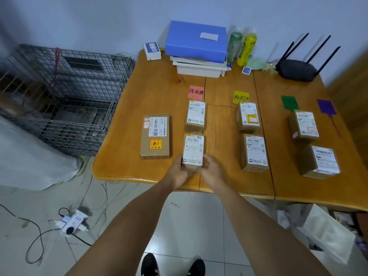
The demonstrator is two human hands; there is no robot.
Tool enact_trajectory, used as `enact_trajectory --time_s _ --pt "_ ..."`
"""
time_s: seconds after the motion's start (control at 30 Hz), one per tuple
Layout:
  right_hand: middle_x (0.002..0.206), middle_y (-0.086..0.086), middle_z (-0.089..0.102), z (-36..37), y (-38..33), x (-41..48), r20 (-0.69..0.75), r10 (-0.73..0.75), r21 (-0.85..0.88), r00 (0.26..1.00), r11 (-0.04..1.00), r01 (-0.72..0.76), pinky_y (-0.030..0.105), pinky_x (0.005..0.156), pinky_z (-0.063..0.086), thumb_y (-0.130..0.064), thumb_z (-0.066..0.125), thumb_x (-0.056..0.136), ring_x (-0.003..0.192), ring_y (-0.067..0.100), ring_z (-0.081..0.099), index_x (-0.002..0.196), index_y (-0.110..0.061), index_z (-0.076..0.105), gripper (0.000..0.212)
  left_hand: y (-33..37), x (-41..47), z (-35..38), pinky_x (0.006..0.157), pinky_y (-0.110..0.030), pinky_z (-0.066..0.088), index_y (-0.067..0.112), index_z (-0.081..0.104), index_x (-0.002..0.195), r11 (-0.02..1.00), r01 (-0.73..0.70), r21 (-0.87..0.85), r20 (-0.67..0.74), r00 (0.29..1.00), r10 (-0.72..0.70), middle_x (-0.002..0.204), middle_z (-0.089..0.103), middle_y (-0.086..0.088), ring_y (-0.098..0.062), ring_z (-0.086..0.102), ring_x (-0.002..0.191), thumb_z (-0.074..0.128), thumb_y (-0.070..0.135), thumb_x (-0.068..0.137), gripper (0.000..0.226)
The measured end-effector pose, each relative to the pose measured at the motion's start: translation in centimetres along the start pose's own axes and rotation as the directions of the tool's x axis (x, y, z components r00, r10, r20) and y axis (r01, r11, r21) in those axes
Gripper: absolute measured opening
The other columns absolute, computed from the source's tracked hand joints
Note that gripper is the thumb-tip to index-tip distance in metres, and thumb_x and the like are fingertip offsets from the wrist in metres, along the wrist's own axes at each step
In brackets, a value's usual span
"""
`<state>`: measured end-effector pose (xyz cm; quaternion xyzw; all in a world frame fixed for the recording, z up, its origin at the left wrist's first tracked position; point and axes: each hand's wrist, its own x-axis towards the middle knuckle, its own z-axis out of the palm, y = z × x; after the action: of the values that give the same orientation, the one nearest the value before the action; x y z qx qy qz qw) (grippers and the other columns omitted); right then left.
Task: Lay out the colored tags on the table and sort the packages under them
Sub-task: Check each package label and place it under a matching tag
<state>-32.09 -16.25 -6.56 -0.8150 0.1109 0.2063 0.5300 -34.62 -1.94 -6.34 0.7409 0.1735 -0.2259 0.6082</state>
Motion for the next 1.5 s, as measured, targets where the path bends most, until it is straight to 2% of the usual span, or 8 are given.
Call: enact_trajectory --time_s 0.17,0.33,0.47,0.7,0.87,1.03,1.3,1.5 --pt "0.148 -0.001 0.052 -0.7 -2.5 -0.6 -0.03 -0.095 -0.249 0.995 0.965 0.084 0.041 0.103 0.051 -0.019 0.064 0.095 0.132 0.023 0.052 0.149 -0.023 0.042 0.059 2.2 -0.8 -1.3 0.11 -0.037 0.041 0.022 0.041 0.148 0.994 -0.047 0.099 -0.057 0.997 0.053 0.143 0.054 0.005 -0.019 0.048 0.135 0.069 0.028 0.093 0.062" --pt "0.16 -0.002 0.037 -0.8 -7.1 -1.4 0.03 -0.301 -0.54 0.953 0.798 0.269 0.039 0.121 0.027 -0.032 0.057 0.099 0.149 0.02 0.028 0.152 -0.02 0.039 0.058 5.3 -2.3 -4.6 0.113 -0.034 0.034 0.019 0.034 0.156 0.947 -0.103 0.305 -0.102 0.985 0.14 0.16 0.037 -0.002 -0.023 0.036 0.146 0.057 0.029 0.1 0.061" --pt "0.162 -0.004 0.031 -1.1 -12.2 -3.1 0.062 -0.373 -0.652 0.926 0.687 0.32 0.041 0.12 0.028 -0.041 0.051 0.1 0.15 0.018 0.026 0.154 -0.022 0.036 0.059 9.0 -4.4 -8.6 0.116 -0.038 0.036 0.023 0.035 0.155 0.9 -0.157 0.406 -0.11 0.97 0.219 0.16 0.037 -0.002 -0.025 0.041 0.143 0.058 0.04 0.096 0.066" --pt "0.165 -0.003 0.026 -2.4 -26.4 -7.0 0.014 -0.518 -0.747 0.855 0.563 0.354 0.038 0.122 0.022 -0.047 0.043 0.101 0.152 0.018 0.021 0.156 -0.022 0.03 0.062 19.8 -10.2 -17.4 0.123 -0.04 0.022 0.015 0.026 0.159 0.526 -0.251 0.813 -0.099 0.83 0.549 0.166 0.023 -0.005 -0.025 0.022 0.152 0.04 0.052 0.102 0.069" --pt "0.165 -0.001 0.024 -1.3 -34.3 -10.1 -0.06 -0.599 -0.76 0.798 0.546 0.352 0.037 0.12 0.022 -0.049 0.041 0.102 0.152 0.018 0.02 0.157 -0.02 0.028 0.063 24.9 -12.2 -23.6 0.124 -0.044 0.016 0.011 0.023 0.158 0.288 -0.192 0.938 -0.033 0.778 0.627 0.166 0.021 -0.009 -0.026 0.017 0.153 0.024 0.057 0.103 0.072" --pt "0.165 0.0 0.025 0.3 -38.2 -11.1 -0.146 -0.603 -0.741 0.784 0.592 0.318 0.039 0.119 0.027 -0.048 0.042 0.102 0.152 0.021 0.022 0.158 -0.019 0.026 0.064 27.7 -12.8 -27.8 0.124 -0.045 0.016 0.012 0.03 0.155 0.241 -0.173 0.955 -0.045 0.717 0.695 0.165 0.025 -0.01 -0.027 0.019 0.153 0.023 0.056 0.103 0.068" --pt "0.165 0.001 0.024 2.3 -39.7 -10.1 -0.14 -0.604 -0.775 0.785 0.56 0.292 0.04 0.119 0.028 -0.049 0.042 0.102 0.152 0.021 0.02 0.158 -0.019 0.026 0.065 27.7 -11.7 -30.6 0.124 -0.046 0.014 0.022 0.028 0.157 0.211 -0.086 0.974 -0.083 0.729 0.679 0.167 0.019 -0.006 -0.029 0.015 0.154 0.017 0.058 0.102 0.067" --pt "0.164 0.002 0.026 4.2 -38.5 -6.8 -0.153 -0.522 -0.703 0.839 0.654 0.279 0.043 0.118 0.034 -0.049 0.043 0.102 0.148 0.025 0.031 0.157 -0.018 0.027 0.065 25.4 -9.2 -31.9 0.117 -0.047 0.028 0.021 0.033 0.153 0.255 -0.067 0.965 -0.106 0.788 0.606 0.161 0.033 -0.008 -0.031 0.032 0.147 0.02 0.06 0.101 0.066"
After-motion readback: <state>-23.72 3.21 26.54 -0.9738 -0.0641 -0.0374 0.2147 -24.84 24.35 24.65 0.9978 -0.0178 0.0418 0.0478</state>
